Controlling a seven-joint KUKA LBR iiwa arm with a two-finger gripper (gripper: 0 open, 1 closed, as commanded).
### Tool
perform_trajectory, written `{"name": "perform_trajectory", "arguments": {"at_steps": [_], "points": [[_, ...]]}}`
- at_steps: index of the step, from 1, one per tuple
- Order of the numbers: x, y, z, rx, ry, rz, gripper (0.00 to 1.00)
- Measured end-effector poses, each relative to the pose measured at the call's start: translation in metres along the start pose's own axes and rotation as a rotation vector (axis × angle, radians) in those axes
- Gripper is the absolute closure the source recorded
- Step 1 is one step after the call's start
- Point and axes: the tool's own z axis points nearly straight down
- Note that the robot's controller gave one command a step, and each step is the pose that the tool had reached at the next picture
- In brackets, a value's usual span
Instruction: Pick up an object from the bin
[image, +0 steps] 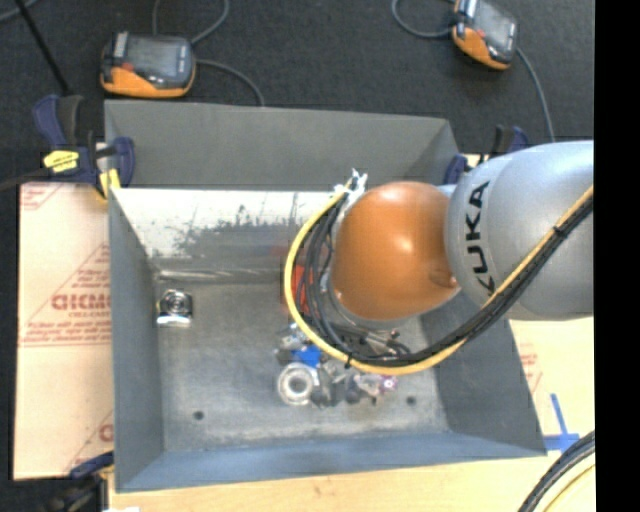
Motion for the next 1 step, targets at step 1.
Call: {"name": "perform_trajectory", "arguments": {"at_steps": [1], "points": [[-0.0286,-0.0212,-0.053,0.0,0.0,0.024,1.0]]}}
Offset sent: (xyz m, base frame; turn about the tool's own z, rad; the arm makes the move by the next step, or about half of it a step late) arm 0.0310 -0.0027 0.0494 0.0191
